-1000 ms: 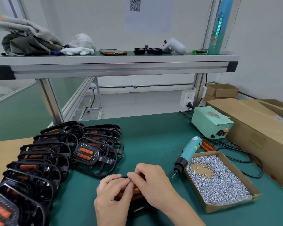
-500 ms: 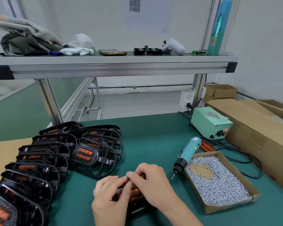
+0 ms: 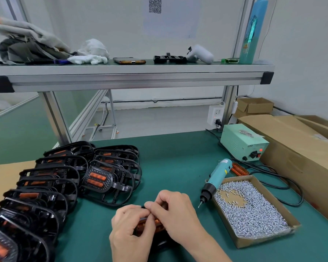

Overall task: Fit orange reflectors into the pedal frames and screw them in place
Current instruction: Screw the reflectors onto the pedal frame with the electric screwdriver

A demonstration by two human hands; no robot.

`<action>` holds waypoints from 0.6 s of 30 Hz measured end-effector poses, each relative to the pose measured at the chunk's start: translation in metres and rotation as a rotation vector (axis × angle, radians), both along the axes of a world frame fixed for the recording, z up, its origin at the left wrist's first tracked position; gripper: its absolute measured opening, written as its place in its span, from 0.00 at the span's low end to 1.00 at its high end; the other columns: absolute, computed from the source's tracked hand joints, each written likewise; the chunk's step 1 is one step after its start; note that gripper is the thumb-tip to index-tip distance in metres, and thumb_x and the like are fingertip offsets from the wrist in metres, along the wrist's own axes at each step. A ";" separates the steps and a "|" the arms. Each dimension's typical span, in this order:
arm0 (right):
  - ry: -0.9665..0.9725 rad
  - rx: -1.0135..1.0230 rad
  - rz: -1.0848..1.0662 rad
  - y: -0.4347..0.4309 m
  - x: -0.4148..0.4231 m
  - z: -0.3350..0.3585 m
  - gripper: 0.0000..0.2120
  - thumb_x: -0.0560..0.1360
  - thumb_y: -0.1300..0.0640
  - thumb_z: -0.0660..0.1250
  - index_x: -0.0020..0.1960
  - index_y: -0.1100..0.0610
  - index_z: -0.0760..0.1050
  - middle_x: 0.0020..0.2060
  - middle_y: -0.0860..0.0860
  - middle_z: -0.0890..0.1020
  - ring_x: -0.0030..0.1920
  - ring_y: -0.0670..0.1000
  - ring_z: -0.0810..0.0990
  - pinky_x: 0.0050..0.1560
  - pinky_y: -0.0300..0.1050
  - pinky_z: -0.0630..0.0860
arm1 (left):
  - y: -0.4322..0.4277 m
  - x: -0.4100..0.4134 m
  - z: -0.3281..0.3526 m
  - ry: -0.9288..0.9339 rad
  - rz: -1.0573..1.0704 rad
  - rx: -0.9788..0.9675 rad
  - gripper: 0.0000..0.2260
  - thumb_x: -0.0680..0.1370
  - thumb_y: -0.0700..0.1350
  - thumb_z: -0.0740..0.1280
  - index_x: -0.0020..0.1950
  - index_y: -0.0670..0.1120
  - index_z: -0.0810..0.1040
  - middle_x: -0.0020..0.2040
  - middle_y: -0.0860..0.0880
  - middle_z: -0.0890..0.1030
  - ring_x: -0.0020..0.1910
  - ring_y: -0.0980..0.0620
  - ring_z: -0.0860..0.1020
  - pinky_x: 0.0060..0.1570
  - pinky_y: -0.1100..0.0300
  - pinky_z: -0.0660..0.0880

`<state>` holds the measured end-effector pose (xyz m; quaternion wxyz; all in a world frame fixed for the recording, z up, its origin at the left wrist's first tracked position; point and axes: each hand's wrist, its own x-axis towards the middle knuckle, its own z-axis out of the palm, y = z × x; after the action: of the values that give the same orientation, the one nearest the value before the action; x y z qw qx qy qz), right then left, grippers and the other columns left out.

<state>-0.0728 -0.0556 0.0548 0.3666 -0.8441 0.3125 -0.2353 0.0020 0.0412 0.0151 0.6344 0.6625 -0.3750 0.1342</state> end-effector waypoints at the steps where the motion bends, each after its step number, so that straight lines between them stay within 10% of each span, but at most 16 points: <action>1: -0.002 -0.019 0.003 0.001 0.000 0.000 0.18 0.73 0.40 0.68 0.34 0.53 0.74 0.29 0.46 0.79 0.33 0.45 0.75 0.38 0.40 0.72 | 0.000 -0.001 0.000 0.019 -0.004 0.007 0.05 0.68 0.51 0.67 0.41 0.53 0.80 0.37 0.55 0.81 0.45 0.42 0.80 0.45 0.57 0.73; 12: 0.076 -0.291 -0.409 -0.057 -0.036 0.018 0.18 0.77 0.35 0.61 0.44 0.50 0.65 0.40 0.45 0.73 0.42 0.53 0.74 0.42 0.49 0.69 | 0.004 0.001 -0.009 0.083 -0.080 0.046 0.04 0.67 0.51 0.66 0.33 0.55 0.78 0.39 0.51 0.80 0.51 0.45 0.78 0.49 0.67 0.71; 18: 0.289 -0.130 -0.541 -0.084 -0.057 0.002 0.30 0.73 0.33 0.67 0.58 0.54 0.62 0.56 0.54 0.71 0.49 0.59 0.75 0.49 0.54 0.76 | 0.000 0.003 -0.009 -0.026 -0.054 0.062 0.04 0.68 0.51 0.69 0.39 0.57 0.84 0.39 0.60 0.83 0.50 0.50 0.79 0.53 0.53 0.74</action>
<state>-0.1302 -0.1401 0.0569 0.1879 -0.7767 0.5589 -0.2214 0.0055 0.0416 0.0057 0.6122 0.6695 -0.4050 0.1138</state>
